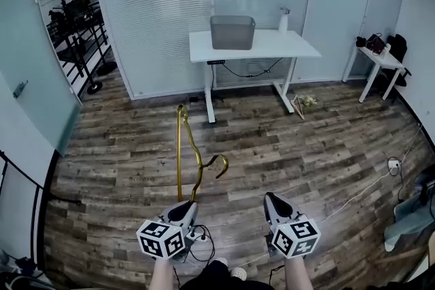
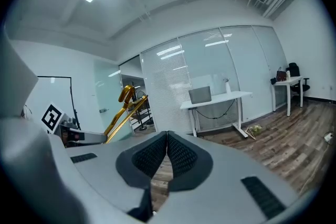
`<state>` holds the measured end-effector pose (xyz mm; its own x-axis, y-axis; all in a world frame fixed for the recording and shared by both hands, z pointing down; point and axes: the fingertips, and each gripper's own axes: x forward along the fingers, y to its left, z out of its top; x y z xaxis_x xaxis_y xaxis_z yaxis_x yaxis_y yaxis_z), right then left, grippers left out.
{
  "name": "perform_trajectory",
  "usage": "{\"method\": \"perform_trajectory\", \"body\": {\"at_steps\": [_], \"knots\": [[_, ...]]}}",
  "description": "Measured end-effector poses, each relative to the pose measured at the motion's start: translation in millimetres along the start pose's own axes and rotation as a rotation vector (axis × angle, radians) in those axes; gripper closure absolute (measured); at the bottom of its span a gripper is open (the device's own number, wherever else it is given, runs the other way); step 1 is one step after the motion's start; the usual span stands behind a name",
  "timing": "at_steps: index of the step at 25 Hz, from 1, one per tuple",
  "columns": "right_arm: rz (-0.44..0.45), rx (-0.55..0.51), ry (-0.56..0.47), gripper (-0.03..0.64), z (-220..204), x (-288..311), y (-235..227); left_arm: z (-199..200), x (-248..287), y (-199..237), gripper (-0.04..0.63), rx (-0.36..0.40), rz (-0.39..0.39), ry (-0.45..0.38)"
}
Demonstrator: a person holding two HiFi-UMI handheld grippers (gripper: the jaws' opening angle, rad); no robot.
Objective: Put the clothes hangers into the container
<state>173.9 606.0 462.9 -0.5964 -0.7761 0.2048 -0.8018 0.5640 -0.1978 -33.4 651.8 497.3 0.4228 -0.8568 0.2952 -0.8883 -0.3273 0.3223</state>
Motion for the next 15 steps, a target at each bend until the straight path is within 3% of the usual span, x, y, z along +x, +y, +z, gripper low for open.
{"method": "perform_trajectory", "body": {"at_steps": [15], "knots": [[-0.045, -0.029, -0.039, 0.589, 6.0, 20.1, 23.0, 12.7, -4.1, 29.6, 0.575, 0.005, -0.047, -0.035]]}}
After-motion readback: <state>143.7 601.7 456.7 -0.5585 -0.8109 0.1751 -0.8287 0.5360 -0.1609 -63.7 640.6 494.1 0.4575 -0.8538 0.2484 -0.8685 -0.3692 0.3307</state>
